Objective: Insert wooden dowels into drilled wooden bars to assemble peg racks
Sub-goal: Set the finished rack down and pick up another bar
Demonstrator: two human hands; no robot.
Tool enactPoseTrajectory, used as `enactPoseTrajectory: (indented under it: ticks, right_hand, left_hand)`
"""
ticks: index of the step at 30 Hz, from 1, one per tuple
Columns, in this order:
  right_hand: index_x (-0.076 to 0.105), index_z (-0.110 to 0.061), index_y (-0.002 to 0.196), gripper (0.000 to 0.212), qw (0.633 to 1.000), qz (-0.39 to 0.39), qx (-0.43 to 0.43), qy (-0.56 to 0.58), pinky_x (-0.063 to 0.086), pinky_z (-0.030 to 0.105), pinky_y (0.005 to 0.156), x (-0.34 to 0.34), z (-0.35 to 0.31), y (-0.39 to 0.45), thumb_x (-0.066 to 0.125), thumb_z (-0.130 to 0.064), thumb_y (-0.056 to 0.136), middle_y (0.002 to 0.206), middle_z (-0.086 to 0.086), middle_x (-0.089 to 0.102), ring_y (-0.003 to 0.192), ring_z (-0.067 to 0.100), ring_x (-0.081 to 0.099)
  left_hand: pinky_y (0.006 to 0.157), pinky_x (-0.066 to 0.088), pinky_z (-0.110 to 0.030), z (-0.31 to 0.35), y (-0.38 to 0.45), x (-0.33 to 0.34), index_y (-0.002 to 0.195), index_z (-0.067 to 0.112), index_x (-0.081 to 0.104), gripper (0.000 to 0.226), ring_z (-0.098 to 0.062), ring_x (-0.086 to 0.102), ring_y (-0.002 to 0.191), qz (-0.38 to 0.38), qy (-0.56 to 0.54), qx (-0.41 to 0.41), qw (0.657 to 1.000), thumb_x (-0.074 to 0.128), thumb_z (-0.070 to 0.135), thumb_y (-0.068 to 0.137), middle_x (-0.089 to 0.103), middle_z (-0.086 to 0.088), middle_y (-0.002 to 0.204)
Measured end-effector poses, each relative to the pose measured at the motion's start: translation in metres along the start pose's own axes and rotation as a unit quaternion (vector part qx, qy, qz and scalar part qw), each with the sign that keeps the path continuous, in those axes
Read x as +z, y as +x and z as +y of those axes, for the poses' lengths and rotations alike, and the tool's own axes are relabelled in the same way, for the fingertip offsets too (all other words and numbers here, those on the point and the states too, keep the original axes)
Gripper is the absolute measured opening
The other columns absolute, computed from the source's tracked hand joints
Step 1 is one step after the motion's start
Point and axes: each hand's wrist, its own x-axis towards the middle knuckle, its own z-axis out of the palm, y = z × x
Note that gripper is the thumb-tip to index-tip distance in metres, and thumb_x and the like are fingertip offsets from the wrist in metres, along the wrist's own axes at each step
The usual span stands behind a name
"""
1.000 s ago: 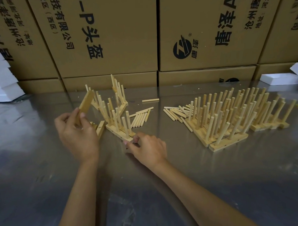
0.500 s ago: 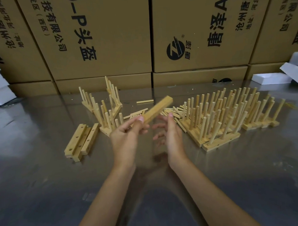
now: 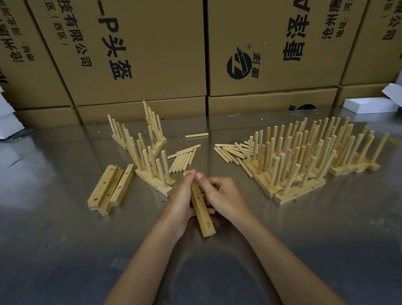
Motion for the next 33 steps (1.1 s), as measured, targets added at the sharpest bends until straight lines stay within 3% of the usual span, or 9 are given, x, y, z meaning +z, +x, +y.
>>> enactPoseTrajectory:
  ticks: [3,5,8,10,13,18,26,30,33]
  right_hand:
    - [0.068,-0.022,0.080,0.036,0.988,0.130,-0.042,-0.078,0.041,0.017,0.055,-0.009,0.009,0.009,0.048,-0.042,0.100,0.058,-0.016,0.063,0.059,0.001,0.060]
    - [0.069,-0.019,0.097,0.021,0.942,0.205,-0.117,-0.239,0.041,0.026,0.073,-0.022,0.018,0.017,0.050,-0.027,0.099,0.090,-0.009,0.068,0.089,0.011,0.061]
    - [0.050,-0.008,0.136,0.043,0.902,0.142,-0.087,-0.398,0.030,0.038,0.112,-0.030,0.031,0.034,0.044,-0.030,0.100,0.148,0.012,0.042,0.140,0.029,0.032]
    - [0.034,-0.007,0.149,0.059,0.898,0.100,-0.016,-0.428,0.016,0.043,0.120,-0.028,0.032,0.041,0.034,-0.044,0.103,0.164,0.014,0.014,0.152,0.028,0.006]
    - [0.030,-0.005,0.150,0.065,0.879,0.082,0.017,-0.469,0.012,0.045,0.121,-0.024,0.032,0.046,0.031,-0.049,0.102,0.165,0.017,0.007,0.152,0.031,0.000]
    - [0.055,-0.012,0.122,0.038,0.820,0.180,-0.075,-0.538,0.033,0.041,0.097,-0.021,0.027,0.034,0.048,-0.035,0.092,0.125,0.009,0.054,0.119,0.028,0.046]
    - [0.054,-0.010,0.125,0.032,0.857,0.180,-0.052,-0.480,0.038,0.037,0.101,-0.025,0.024,0.027,0.052,-0.022,0.095,0.125,0.011,0.056,0.119,0.028,0.046]
    - [0.064,-0.008,0.122,0.036,0.883,0.150,-0.024,-0.444,0.034,0.035,0.109,-0.022,0.021,0.015,0.063,-0.011,0.086,0.126,0.013,0.054,0.126,0.029,0.043]
    - [0.065,-0.012,0.123,0.037,0.914,0.119,-0.048,-0.385,0.033,0.024,0.097,-0.021,0.022,0.001,0.056,-0.005,0.087,0.120,0.010,0.053,0.120,0.027,0.045]
  left_hand:
    - [0.042,0.052,-0.031,0.000,0.005,0.000,0.108,0.005,0.060,0.042,-0.023,0.069,0.058,0.030,-0.014,-0.018,0.999,0.040,0.041,0.106,0.069,-0.014,0.080]
    - [0.037,0.048,-0.028,0.000,0.007,0.001,0.105,0.006,0.059,0.040,-0.022,0.064,0.049,0.045,-0.017,-0.025,0.999,0.039,0.041,0.106,0.065,-0.013,0.074]
    - [0.036,0.047,-0.027,0.001,0.007,0.002,0.106,0.006,0.060,0.042,-0.022,0.061,0.045,0.042,-0.017,-0.025,0.999,0.039,0.043,0.105,0.064,-0.010,0.066]
    - [0.036,0.047,-0.027,0.002,0.007,0.002,0.108,0.006,0.060,0.044,-0.022,0.061,0.045,0.035,-0.018,-0.025,0.999,0.039,0.045,0.105,0.064,-0.009,0.063]
    - [0.036,0.048,-0.028,0.003,0.007,0.001,0.109,0.007,0.059,0.044,-0.022,0.061,0.047,0.030,-0.018,-0.029,0.999,0.039,0.045,0.105,0.063,-0.010,0.066]
    - [0.038,0.049,-0.029,0.002,0.007,0.001,0.109,0.009,0.059,0.042,-0.022,0.061,0.048,0.026,-0.009,-0.031,0.999,0.038,0.045,0.105,0.063,-0.010,0.068]
    - [0.037,0.050,-0.031,0.006,0.008,0.002,0.110,0.005,0.061,0.045,-0.024,0.059,0.046,0.029,-0.029,-0.038,0.998,0.032,0.040,0.107,0.062,-0.013,0.068]
    - [0.041,0.052,-0.033,0.001,0.007,-0.002,0.110,0.005,0.060,0.029,-0.023,0.060,0.049,0.019,0.003,-0.010,1.000,0.043,0.028,0.106,0.061,-0.014,0.075]
    - [0.041,0.052,-0.032,-0.002,0.005,-0.004,0.104,0.012,0.066,0.016,-0.021,0.058,0.048,0.007,0.040,0.025,0.999,0.053,0.021,0.102,0.060,-0.014,0.077]
